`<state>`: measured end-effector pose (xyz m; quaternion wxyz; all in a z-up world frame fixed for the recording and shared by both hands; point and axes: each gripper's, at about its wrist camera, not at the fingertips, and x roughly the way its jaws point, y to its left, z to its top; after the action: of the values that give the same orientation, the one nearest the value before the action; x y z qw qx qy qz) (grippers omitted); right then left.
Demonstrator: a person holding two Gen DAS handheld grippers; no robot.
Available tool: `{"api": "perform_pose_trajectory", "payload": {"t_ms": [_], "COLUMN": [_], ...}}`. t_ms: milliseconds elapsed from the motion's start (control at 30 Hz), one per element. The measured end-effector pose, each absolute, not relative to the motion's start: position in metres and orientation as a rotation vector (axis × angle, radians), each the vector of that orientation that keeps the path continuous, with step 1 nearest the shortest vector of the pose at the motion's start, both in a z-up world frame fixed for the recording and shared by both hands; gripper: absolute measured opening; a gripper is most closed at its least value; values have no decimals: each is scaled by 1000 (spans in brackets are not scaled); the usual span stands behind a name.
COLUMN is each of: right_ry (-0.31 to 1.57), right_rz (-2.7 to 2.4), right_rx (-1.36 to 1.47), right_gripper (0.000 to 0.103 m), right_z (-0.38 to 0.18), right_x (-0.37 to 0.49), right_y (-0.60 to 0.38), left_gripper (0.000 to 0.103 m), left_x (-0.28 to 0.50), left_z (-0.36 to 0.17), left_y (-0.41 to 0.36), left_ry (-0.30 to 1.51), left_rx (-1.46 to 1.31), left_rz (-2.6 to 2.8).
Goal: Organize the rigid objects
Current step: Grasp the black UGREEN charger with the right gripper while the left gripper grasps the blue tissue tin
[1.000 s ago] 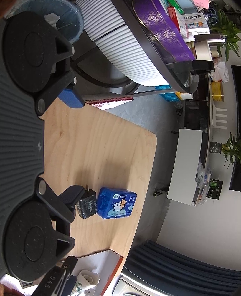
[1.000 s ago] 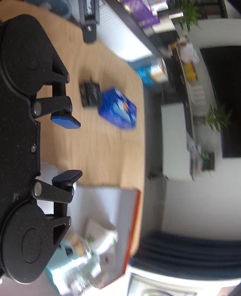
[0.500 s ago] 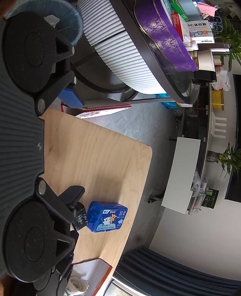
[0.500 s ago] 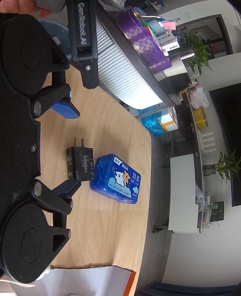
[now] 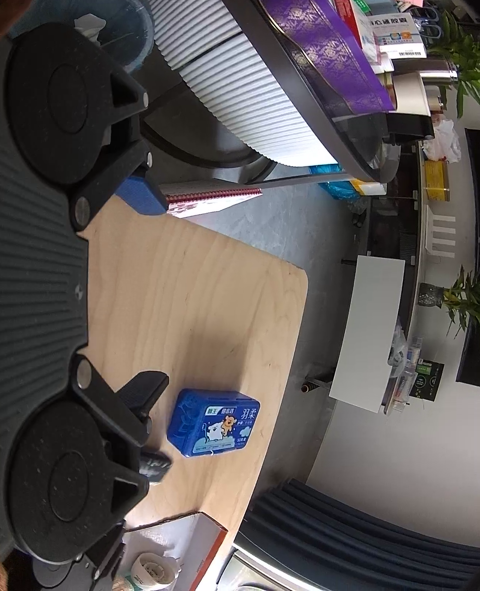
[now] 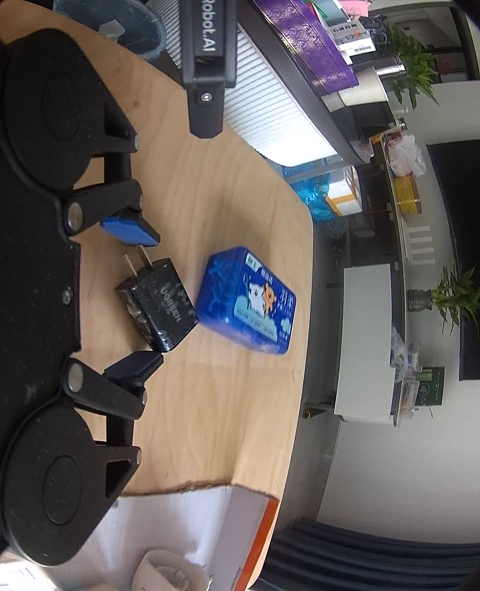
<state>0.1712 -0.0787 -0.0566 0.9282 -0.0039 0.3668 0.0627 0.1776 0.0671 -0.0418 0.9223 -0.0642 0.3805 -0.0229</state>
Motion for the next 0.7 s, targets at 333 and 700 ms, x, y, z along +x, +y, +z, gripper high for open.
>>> {"api": "perform_pose_trajectory", "payload": {"t_ms": [333, 700], "right_ry": [777, 742], "right_rz": [175, 127], "right_rx": [146, 145], "right_gripper": [83, 81], "right_z": [-33, -25], "right_x": [148, 153], "right_y": [-142, -138], "left_gripper": [99, 99], "left_x": [216, 268], "left_z": [-42, -71], "left_y": [13, -30], "left_ry": [746, 796], "left_rx": [-59, 74], "left_rz": [-157, -215]}}
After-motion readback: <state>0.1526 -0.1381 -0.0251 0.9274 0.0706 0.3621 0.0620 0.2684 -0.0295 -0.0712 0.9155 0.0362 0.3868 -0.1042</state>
